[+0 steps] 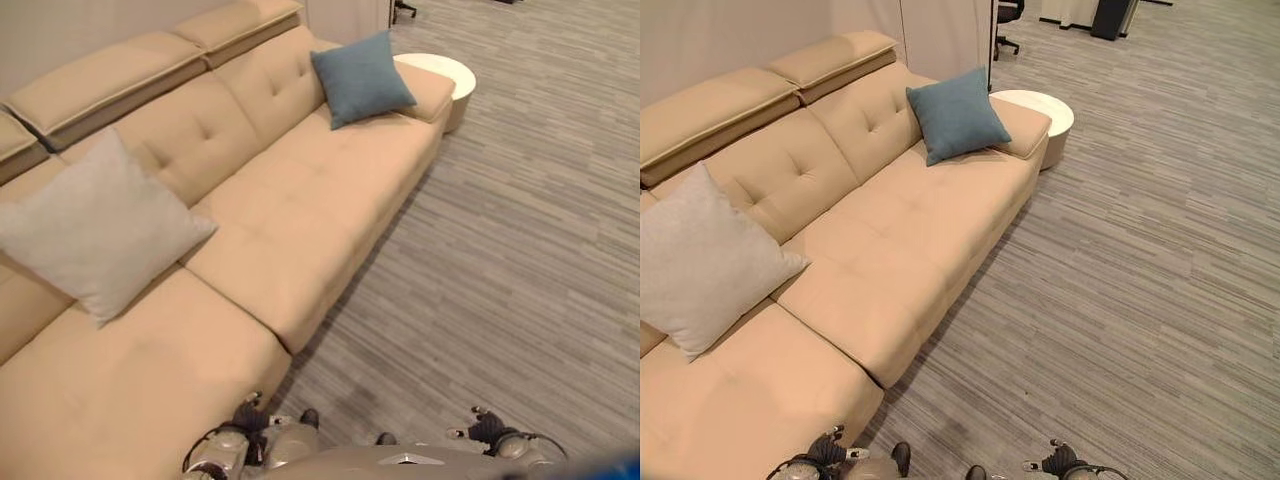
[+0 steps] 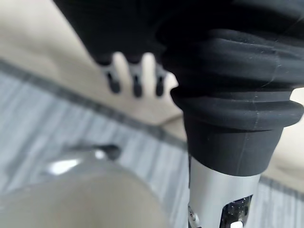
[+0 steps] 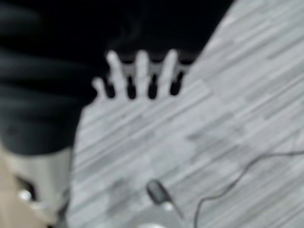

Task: Pick up all the scattered cushions and arrange them neatly on the sofa.

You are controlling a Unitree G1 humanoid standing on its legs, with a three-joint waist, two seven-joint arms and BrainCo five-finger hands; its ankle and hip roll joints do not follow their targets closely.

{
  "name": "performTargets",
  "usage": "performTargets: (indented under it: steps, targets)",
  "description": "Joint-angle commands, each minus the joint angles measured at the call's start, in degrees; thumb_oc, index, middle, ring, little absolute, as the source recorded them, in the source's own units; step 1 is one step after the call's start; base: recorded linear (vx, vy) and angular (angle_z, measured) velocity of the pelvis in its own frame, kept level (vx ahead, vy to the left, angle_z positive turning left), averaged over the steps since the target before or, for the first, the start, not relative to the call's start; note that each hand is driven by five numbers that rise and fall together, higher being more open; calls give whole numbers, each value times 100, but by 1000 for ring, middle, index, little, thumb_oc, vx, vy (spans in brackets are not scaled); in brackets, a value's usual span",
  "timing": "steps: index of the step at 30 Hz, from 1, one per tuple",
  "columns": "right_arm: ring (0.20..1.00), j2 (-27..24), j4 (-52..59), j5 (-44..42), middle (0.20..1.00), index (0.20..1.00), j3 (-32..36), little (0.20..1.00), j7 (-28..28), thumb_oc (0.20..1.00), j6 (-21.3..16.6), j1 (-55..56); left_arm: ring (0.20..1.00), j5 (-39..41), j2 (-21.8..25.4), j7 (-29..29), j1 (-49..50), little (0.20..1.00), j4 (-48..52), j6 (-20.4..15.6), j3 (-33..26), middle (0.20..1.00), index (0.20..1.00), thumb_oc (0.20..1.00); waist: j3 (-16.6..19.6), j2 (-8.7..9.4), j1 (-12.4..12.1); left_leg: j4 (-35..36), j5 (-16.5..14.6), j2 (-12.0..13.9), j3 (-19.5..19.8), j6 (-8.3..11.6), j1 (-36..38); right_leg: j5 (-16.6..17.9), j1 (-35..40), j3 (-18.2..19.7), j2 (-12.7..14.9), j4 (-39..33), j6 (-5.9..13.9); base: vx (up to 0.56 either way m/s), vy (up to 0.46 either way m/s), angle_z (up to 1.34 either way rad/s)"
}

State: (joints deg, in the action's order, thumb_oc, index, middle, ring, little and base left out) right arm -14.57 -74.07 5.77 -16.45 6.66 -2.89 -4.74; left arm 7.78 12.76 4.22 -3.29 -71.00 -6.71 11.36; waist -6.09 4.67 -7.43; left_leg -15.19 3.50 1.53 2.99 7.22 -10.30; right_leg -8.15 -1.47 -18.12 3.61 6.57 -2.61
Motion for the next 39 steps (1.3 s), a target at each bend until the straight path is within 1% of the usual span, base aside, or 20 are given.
performTargets:
  steps: [1, 2, 3, 7, 11, 12, 13, 16, 17, 19, 20, 21, 24, 27, 31, 32, 33, 34, 37, 39]
  targets:
    - [1000, -197, 56, -219, 1000, 1000, -173, 1000, 124, 1000, -67, -204, 1000, -5, -35, 107, -188, 1000, -1, -38, 48, 1000, 1000, 1000, -261, 108, -83, 339, -416, -442, -18, -370, -189, 669, 563, 321, -109, -849, 767, 308, -55, 0]
    - [1000, -196, 56, -219, 1000, 1000, -173, 1000, 124, 1000, -68, -203, 1000, -5, -34, 108, -186, 1000, -1, -38, 49, 1000, 1000, 1000, -264, 113, -88, 349, -415, -446, -23, -371, -177, 666, 571, 326, -104, -852, 769, 283, -15, 4]
    - [1000, -188, 35, -212, 1000, 1000, -191, 1000, 133, 1000, -60, -213, 1000, -13, -41, 117, -174, 1000, -11, -34, 53, 1000, 1000, 1000, -246, 93, -152, 630, -153, -530, 34, -389, -351, 625, 659, 384, -203, -917, 772, 111, -4, -15]
    - [1000, -152, 53, -225, 1000, 1000, -250, 1000, 146, 1000, -84, -284, 1000, 32, -18, 141, -147, 1000, -17, -55, 27, 1000, 1000, 1000, -203, 100, -388, 1066, 286, -645, 192, -363, -767, 419, 950, 722, -424, -951, 783, 369, 27, -44]
    - [1000, -91, 96, -197, 1000, 1000, -256, 1000, 129, 1000, -90, -312, 1000, -3, 56, 164, -113, 1000, 34, -74, 25, 1000, 1000, 1000, -91, 193, -452, 868, 172, -637, 195, -475, -650, 229, 1034, 789, -362, -713, 824, 303, 91, -56]
    - [1000, -18, 113, -177, 1000, 1000, -251, 1000, 121, 1000, -107, -327, 1000, -20, 115, 169, -117, 1000, 126, -92, 64, 1000, 1000, 1000, -17, 285, -478, 775, 18, -656, 177, -576, -532, 221, 982, 829, -280, -282, 932, 361, 130, -26]
    - [1000, 9, 137, -170, 1000, 1000, -243, 1000, 125, 1000, -116, -338, 1000, -30, 150, 170, -142, 1000, 194, -94, 101, 1000, 1000, 1000, 7, 321, -485, 763, -79, -672, 149, -640, -419, 389, 881, 831, -206, 100, 1052, 461, 187, -16]
    - [1000, 44, 194, -140, 1000, 1000, -273, 1000, 120, 1000, -108, -454, 1000, -116, 241, 169, -253, 1000, 383, -80, 267, 1000, 1000, 1000, -85, 277, -442, 734, -351, -737, 219, -887, 11, 1402, 239, 806, 61, 1656, 1421, 303, 169, -25]
    - [1000, 46, 230, -141, 1000, 1000, -282, 1000, 119, 1000, -120, -495, 1000, -108, 268, 175, -288, 1000, 441, -87, 312, 1000, 1000, 1000, -146, 209, -390, 749, -418, -706, 282, -946, 179, 1595, 51, 771, 108, 2027, 1435, 321, 174, -3]
    - [1000, 62, 273, -126, 1000, 1000, -299, 1000, 146, 1000, -108, -560, 1000, -82, 293, 182, -350, 1000, 539, -81, 374, 1000, 1000, 1000, -206, 68, -314, 797, -548, -653, 429, -1041, 440, 1585, -298, 661, 200, 2516, 1300, 360, 151, 23]
    - [1000, 65, 293, -135, 1000, 1000, -307, 1000, 152, 1000, -123, -566, 1000, -71, 283, 187, -378, 1000, 507, -84, 381, 1000, 1000, 1000, -213, 21, -271, 864, -603, -628, 491, -1057, 596, 1474, -519, 565, 263, 2465, 1225, 565, 97, 4]
    - [1000, 56, 339, -127, 1000, 1000, -354, 1000, 135, 1000, -133, -602, 1000, -35, 283, 201, -402, 1000, 482, -93, 380, 1000, 1000, 1000, -206, 24, -171, 990, -726, -640, 633, -1050, 880, 1299, -882, 475, 221, 1881, 1118, 449, 47, -12]
    - [1000, 40, 389, -160, 1000, 1000, -375, 1000, 117, 1000, -157, -601, 1000, -66, 278, 182, -408, 1000, 409, -99, 359, 1000, 1000, 1000, -227, 75, -72, 1029, -848, -676, 695, -994, 1080, 1210, -982, 425, 219, 1109, 1090, 376, -21, 3]
    - [1000, 31, 412, -203, 1000, 1000, -411, 1000, 107, 1000, -153, -615, 1000, -110, 234, 196, -438, 1000, 308, -135, 301, 1000, 1000, 1000, -186, 53, 144, 1141, -1015, -622, 1013, -857, 1487, 1385, -1131, 745, 90, -263, 1119, 498, -71, 34]
    - [1000, 39, 409, -117, 1000, 1000, -491, 1000, 83, 1000, -147, -545, 1000, -106, 138, 216, -351, 1000, 94, -140, 175, 1000, 1000, 1000, 31, 40, 224, 784, -988, -450, 1109, -623, 1757, 1524, -969, 682, 87, -437, 1053, 445, -87, 69]
    - [1000, 23, 427, -183, 1000, 1000, -432, 1000, 108, 1000, -158, -468, 1000, -8, 127, 217, -269, 1000, 91, -123, 147, 1000, 1000, 1000, 49, 57, 167, -100, -464, -359, 1058, -323, 1556, 1417, -634, 560, -6, -491, 921, 451, -159, 26]
    - [1000, 12, 443, -222, 1000, 1000, -444, 1000, 129, 1000, -161, -469, 1000, 19, 133, 202, -279, 1000, 100, -110, 150, 1000, 1000, 1000, -18, 115, 109, -672, -242, -336, 904, -218, 1207, 1350, -454, 494, 11, -568, 858, 445, -316, 20]
    - [1000, -12, 513, -370, 1000, 1000, -469, 1000, 198, 1000, -211, -520, 1000, 62, 146, 198, -386, 1000, 85, -85, 161, 1000, 1000, 1000, -242, 309, -69, -1658, -204, -362, 617, -307, 513, 1209, -120, 500, 7, -655, 690, 201, -235, 23]
    - [1000, -17, 496, -423, 1000, 1000, -493, 1000, 215, 1000, -206, -585, 1000, 84, 159, 204, -441, 1000, 53, -76, 171, 1000, 1000, 1000, -338, 354, -200, -1762, -410, -397, 411, -392, 55, 1080, 95, 491, -34, -783, 644, 180, -145, -11]
    - [1000, -20, 497, -444, 1000, 1000, -510, 1000, 190, 1000, -207, -603, 1000, 75, 168, 198, -447, 1000, 70, -86, 199, 1000, 1000, 1000, -317, 377, -245, -1318, -540, -448, 168, -435, -234, 1008, 275, 433, -57, -910, 679, 357, -70, 13]
